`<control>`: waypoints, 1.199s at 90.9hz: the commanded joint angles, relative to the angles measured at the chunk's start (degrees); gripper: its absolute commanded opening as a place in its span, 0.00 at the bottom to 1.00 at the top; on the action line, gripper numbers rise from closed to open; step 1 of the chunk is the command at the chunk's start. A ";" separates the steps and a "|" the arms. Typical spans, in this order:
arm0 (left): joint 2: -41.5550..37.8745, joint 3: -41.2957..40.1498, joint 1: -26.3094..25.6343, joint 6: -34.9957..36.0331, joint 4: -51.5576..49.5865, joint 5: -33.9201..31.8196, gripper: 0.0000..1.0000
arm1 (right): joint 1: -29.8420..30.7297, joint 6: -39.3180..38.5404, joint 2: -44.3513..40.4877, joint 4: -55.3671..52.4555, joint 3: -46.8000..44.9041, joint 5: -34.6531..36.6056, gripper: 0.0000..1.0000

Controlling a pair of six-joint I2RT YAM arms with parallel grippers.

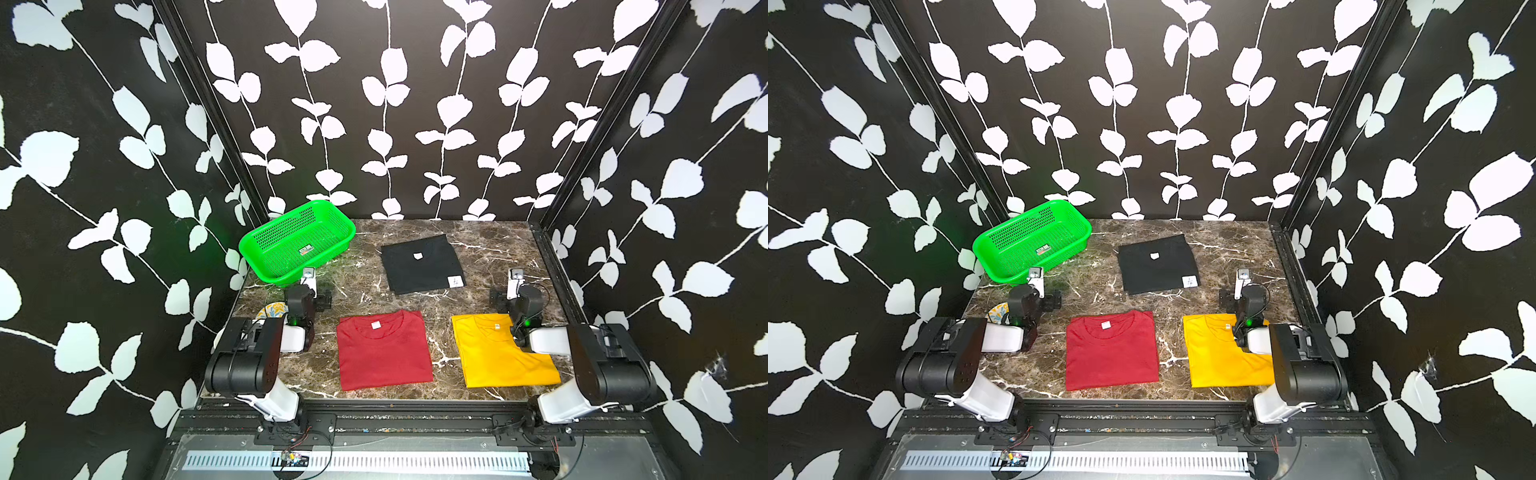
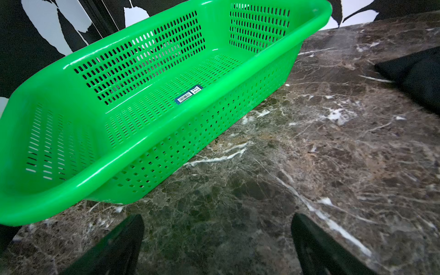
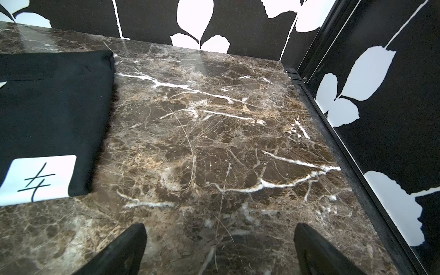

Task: Put the folded t-shirts into the basket
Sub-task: Move the bin to the center of the board.

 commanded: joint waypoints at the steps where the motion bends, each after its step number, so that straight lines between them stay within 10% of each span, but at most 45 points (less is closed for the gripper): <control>1: -1.52 0.44 0.33 -0.35 0.25 0.25 0.98 | -0.26 0.79 -0.78 0.65 0.49 -0.05 0.99; 76: -1.61 0.35 0.28 -0.33 0.34 0.21 0.98 | -0.35 2.17 -1.35 0.20 0.67 3.88 0.99; 93: -1.60 0.26 0.28 -0.19 0.47 0.47 0.99 | -0.35 4.77 -17.53 -34.18 12.70 4.69 0.98; 109: -6.84 5.20 -0.02 0.51 -12.77 2.91 0.98 | -0.27 25.69 -24.56 -59.06 28.53 2.65 0.99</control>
